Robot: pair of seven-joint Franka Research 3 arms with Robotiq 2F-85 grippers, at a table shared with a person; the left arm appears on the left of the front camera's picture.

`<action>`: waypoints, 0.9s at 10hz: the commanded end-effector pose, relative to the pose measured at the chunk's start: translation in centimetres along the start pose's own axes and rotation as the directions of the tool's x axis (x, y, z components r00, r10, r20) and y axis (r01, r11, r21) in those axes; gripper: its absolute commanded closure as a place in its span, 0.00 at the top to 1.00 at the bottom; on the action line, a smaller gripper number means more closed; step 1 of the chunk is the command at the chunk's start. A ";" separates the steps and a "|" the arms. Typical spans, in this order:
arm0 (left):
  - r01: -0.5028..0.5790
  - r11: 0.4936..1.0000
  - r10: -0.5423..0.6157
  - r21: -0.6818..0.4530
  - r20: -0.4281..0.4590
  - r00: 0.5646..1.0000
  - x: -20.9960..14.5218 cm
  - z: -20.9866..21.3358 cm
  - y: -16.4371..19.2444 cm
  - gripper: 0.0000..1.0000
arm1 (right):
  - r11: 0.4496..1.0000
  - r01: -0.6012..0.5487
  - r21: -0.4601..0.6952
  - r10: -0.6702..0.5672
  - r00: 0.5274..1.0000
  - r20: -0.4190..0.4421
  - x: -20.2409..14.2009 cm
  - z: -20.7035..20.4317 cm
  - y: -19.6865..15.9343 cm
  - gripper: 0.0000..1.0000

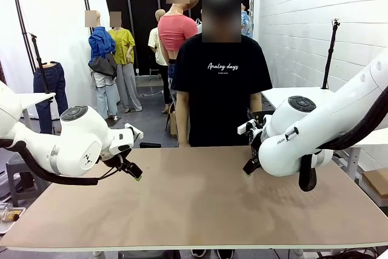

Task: Fold the training pants.
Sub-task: Grab both ends of the Training pants handed by a person.

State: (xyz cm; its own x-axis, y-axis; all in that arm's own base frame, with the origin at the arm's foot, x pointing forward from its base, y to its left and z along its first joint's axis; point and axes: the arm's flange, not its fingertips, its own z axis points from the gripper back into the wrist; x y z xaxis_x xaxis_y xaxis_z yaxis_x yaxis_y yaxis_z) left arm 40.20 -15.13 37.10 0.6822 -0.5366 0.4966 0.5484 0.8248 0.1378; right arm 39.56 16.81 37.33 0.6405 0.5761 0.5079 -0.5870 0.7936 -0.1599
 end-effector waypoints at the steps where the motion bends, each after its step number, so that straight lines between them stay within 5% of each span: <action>1: 0.000 1.000 0.000 0.000 0.000 1.000 0.0 0.0 0.0 1.00 | 1.000 0.000 0.000 0.000 1.000 0.000 0.0 0.0 0.0 1.00; 9: -0.002 1.000 0.002 0.001 0.006 1.000 4.9 12.6 -0.8 1.00 | 0.998 0.006 0.060 -0.007 1.000 0.017 3.2 11.1 -1.4 1.00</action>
State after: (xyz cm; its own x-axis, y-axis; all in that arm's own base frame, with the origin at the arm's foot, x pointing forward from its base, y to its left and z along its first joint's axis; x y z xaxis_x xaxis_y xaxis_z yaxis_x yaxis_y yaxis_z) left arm 37.62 -16.06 49.24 0.6632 -0.5586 0.4981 0.5655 0.8100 0.1554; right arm 37.29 16.16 47.78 0.6556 0.5523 0.5150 -0.5881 0.8012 -0.1106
